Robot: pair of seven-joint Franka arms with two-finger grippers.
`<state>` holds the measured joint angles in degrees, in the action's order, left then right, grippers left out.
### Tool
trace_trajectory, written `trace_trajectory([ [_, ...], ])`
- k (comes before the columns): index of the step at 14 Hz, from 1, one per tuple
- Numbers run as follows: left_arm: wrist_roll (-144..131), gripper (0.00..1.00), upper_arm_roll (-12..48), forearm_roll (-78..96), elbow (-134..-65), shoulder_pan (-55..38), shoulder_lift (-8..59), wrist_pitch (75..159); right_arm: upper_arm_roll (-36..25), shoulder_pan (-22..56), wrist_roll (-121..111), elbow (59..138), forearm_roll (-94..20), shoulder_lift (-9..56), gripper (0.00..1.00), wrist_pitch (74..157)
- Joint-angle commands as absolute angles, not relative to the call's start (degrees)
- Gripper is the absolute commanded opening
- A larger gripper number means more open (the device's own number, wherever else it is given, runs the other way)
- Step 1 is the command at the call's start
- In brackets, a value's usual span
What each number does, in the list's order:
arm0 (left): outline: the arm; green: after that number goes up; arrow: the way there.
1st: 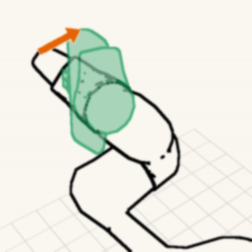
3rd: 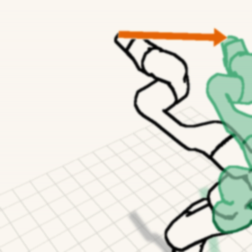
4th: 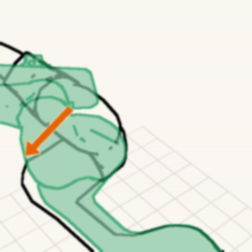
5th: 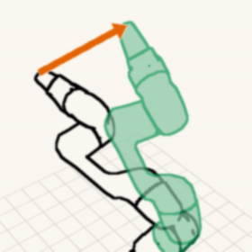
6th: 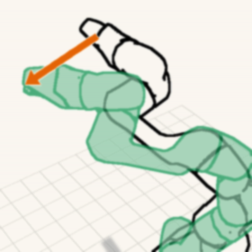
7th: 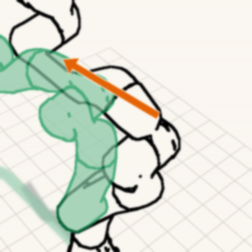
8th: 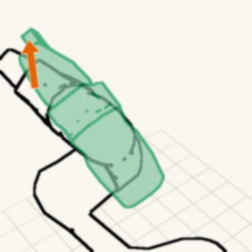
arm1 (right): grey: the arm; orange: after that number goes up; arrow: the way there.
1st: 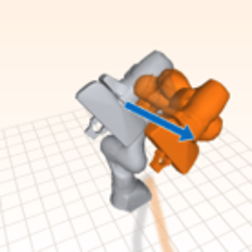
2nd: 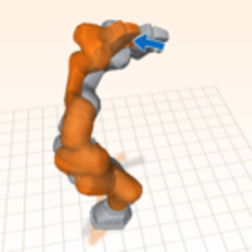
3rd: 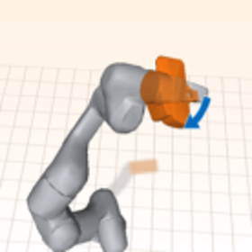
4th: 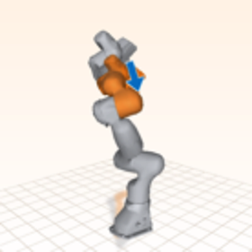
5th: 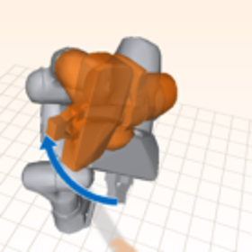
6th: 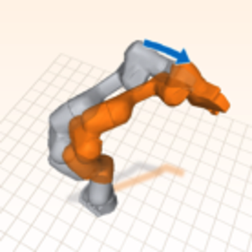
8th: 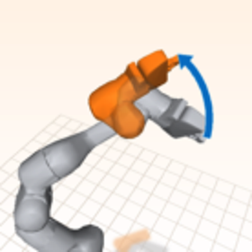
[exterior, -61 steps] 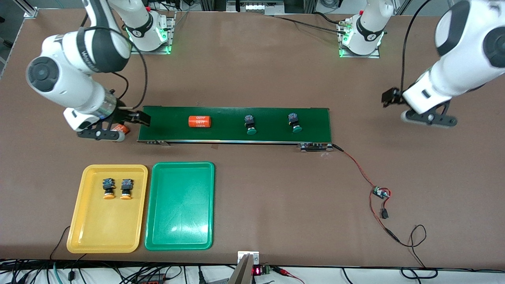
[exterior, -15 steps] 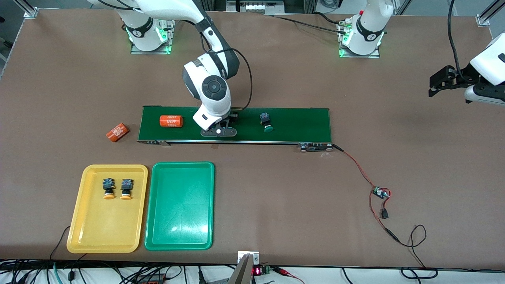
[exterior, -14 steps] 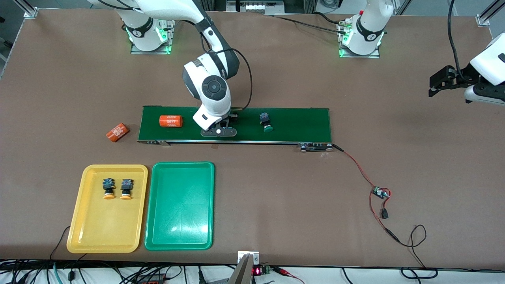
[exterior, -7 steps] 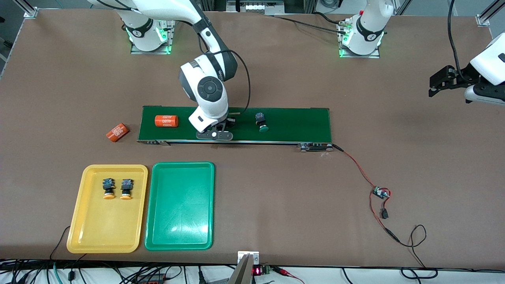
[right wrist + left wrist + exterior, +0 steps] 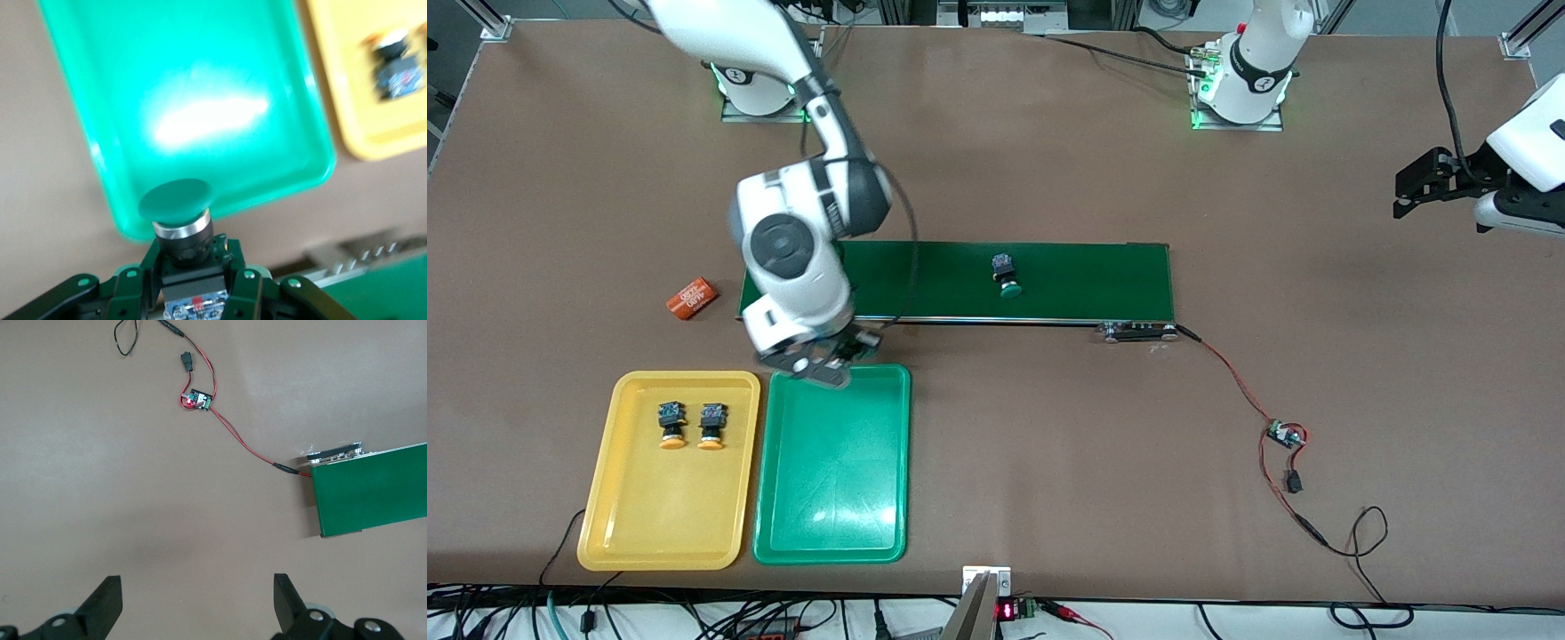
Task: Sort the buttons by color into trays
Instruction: 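Carry the green button into the green tray with the right gripper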
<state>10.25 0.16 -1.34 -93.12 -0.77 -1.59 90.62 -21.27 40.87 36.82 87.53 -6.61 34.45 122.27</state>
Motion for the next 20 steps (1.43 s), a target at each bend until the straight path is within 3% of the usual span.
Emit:
trace_trajectory([
  [1,9.76,1.0,0.26,-1.76,-91.32,-0.97,-0.79,89.21,-20.74,37.28,34.56,79.03,-6.5,40.77,0.2,121.46],
  [8,9.76,1.0,0.26,-1.76,-91.32,-0.97,-0.88,89.03,-20.48,33.05,28.92,71.29,-6.86,48.94,0.2,126.99],
  [13,9.67,1.0,0.35,-1.76,-91.32,-1.05,-0.88,89.03,-20.48,31.29,24.61,70.84,-6.86,53.87,0.2,134.2],
  [17,9.67,1.0,0.35,-1.76,-91.32,-1.05,-0.88,89.03,-20.13,31.11,19.35,70.23,-6.94,55.9,0.21,134.39],
  [19,9.67,1.0,0.35,-1.76,-91.32,-1.05,-0.88,88.95,-19.95,30.94,19.07,70.4,-9.65,56.16,0.22,134.3],
  [20,9.67,1.0,0.44,-1.76,-91.32,-1.05,-0.88,88.95,-19.6,30.85,18.9,70.4,-12.02,56.16,0.33,134.3],
])
